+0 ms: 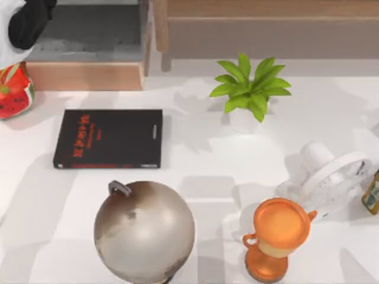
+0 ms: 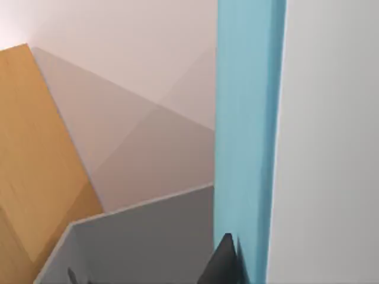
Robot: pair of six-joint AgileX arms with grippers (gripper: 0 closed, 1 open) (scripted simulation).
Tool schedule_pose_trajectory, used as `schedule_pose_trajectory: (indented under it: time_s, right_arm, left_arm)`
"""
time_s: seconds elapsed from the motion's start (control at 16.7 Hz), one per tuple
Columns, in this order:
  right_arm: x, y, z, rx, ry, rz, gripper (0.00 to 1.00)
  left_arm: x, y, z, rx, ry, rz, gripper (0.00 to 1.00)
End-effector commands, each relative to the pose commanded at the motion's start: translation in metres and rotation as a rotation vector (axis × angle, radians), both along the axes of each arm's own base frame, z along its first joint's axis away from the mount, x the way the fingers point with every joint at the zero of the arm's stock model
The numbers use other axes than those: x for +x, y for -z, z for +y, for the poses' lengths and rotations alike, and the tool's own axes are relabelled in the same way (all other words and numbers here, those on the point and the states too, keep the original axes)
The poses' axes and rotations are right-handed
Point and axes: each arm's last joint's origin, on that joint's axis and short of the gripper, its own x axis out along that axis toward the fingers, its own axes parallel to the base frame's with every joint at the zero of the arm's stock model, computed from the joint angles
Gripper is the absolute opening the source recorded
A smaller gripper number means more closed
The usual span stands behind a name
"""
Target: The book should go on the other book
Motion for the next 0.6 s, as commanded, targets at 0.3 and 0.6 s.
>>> schedule_pose_trajectory:
  time_s: [0.3, 0.6]
  right_arm:
    - [0.0, 0.0, 0.0, 0.0, 0.0, 0.0, 1.0]
    - [0.0, 0.0, 0.0, 0.0, 0.0, 0.0, 1.0]
  left_arm:
    - [-0.059, -0.011, 0.002, 0.445, -0.029, -0.007, 0.0]
    - [-0.103, 0.033, -0.008, 0.8, 0.022, 0.081, 0.0]
